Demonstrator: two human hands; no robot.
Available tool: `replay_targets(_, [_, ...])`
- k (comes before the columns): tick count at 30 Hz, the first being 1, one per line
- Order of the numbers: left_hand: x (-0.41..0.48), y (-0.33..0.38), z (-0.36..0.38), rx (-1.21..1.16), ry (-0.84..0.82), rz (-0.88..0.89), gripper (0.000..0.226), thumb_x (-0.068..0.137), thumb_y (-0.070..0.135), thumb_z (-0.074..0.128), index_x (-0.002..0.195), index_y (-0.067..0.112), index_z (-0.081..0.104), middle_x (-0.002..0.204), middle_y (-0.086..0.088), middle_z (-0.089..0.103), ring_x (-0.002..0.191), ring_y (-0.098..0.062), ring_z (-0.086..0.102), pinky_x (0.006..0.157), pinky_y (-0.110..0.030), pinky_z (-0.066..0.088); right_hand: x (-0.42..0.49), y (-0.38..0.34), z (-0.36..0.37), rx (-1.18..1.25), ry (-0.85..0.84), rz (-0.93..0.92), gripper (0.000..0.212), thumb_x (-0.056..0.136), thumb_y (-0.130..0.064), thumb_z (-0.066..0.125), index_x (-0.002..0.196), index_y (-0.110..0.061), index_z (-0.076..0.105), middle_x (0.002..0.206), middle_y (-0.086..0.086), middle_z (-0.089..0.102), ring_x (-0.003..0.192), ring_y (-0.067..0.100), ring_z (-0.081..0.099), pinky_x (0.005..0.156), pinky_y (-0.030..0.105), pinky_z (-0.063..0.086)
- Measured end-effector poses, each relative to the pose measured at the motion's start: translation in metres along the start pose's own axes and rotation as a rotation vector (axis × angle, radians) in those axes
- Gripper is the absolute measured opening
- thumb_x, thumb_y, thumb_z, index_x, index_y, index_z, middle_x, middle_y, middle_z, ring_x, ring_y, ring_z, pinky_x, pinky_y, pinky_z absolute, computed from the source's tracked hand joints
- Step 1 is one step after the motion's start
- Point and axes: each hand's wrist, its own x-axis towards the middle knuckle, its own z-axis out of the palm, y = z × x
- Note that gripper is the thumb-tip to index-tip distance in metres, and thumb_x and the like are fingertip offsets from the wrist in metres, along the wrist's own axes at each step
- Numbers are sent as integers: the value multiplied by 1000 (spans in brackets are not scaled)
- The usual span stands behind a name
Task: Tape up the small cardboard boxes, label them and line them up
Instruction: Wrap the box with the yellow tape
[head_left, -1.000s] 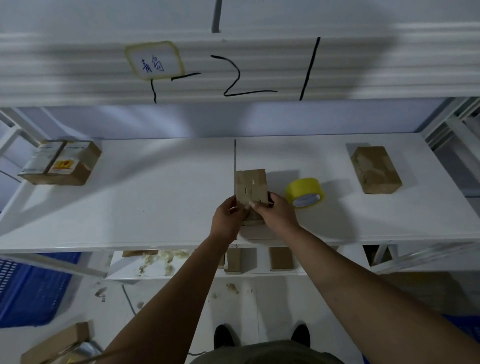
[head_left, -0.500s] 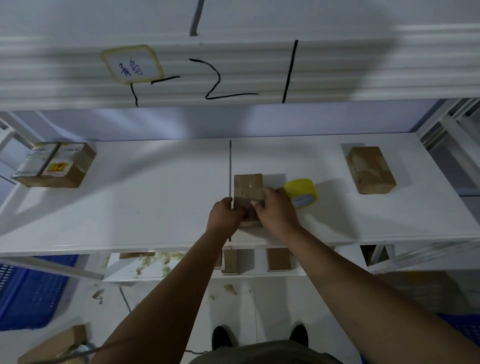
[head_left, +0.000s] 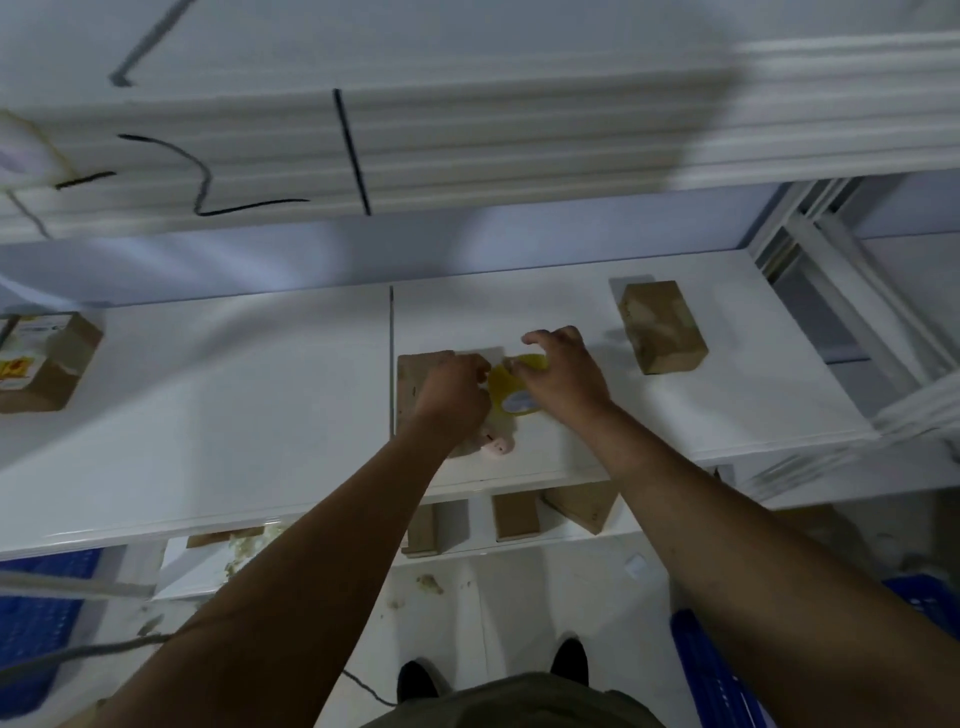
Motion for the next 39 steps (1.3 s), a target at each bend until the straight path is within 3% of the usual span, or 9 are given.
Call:
replay_targets(2, [8, 1, 6, 103, -39, 16, 32, 92, 8, 58, 120, 16, 71, 117, -9, 71, 112, -30, 67, 92, -37, 56, 2, 9, 1, 23, -76, 12, 46, 92, -47, 67, 133, -26, 63, 136, 7, 49, 113, 28, 62, 96, 39, 52])
replay_targets(4, [17, -1, 12, 274, -80, 37, 29, 92, 19, 59, 120, 18, 68, 118, -9, 69, 123, -32, 57, 101, -45, 51, 2, 16, 4, 48, -105, -6, 42, 89, -45, 71, 126, -26, 64, 127, 8, 54, 110, 30, 63, 93, 39, 53])
replay_targets(6, [25, -3, 19, 473, -135, 64, 32, 93, 33, 63, 122, 20, 65, 123, -7, 65, 130, -32, 46, 105, -44, 40, 2, 20, 4, 69, -110, -6, 44, 86, -47, 75, 123, -27, 61, 120, 4, 53, 105, 25, 59, 89, 38, 52])
replay_targets(9, [32, -7, 32, 625, -132, 81, 46, 85, 51, 73, 120, 24, 62, 122, -1, 64, 125, -30, 43, 100, -41, 37, 2, 19, 3, 17, -96, -38, 50, 83, -55, 78, 118, -25, 57, 113, -4, 53, 98, 17, 52, 82, 35, 45])
replay_targets(19, [33, -7, 44, 471, 19, 90, 28, 93, 36, 61, 119, 39, 70, 119, 9, 67, 120, -25, 46, 95, -41, 33, -8, 25, -11, -163, -93, -209, 45, 82, -44, 81, 110, -23, 52, 111, -3, 53, 96, 23, 58, 75, 35, 43])
replay_targets(25, [34, -9, 43, 456, 49, 101, 26, 92, 35, 62, 116, 40, 70, 118, 10, 68, 116, -23, 47, 93, -41, 32, -14, 27, -15, -173, -102, -205, 42, 83, -41, 79, 109, -23, 51, 109, -2, 52, 93, 24, 57, 74, 35, 43])
replay_targets(28, [34, -12, 43, 457, 36, 135, 32, 94, 42, 61, 125, 43, 67, 124, 10, 66, 120, -24, 48, 92, -41, 31, -14, 25, -17, -191, -85, -220, 41, 82, -39, 79, 108, -23, 51, 109, -3, 52, 91, 24, 58, 73, 34, 41])
replay_targets(33, [36, -17, 46, 365, 73, 135, 20, 95, 41, 57, 101, 38, 75, 112, 12, 70, 111, -20, 48, 83, -38, 23, -8, 23, -32, -217, -64, -218, 37, 78, -34, 81, 100, -28, 51, 104, -7, 51, 86, 24, 58, 70, 32, 36])
replay_targets(39, [37, -26, 47, 232, 56, 103, 17, 99, 33, 53, 100, 35, 69, 108, 7, 69, 114, -20, 50, 93, -39, 25, -4, 22, -35, -180, -65, -178, 35, 80, -31, 79, 99, -28, 50, 104, -5, 50, 90, 24, 58, 71, 33, 37])
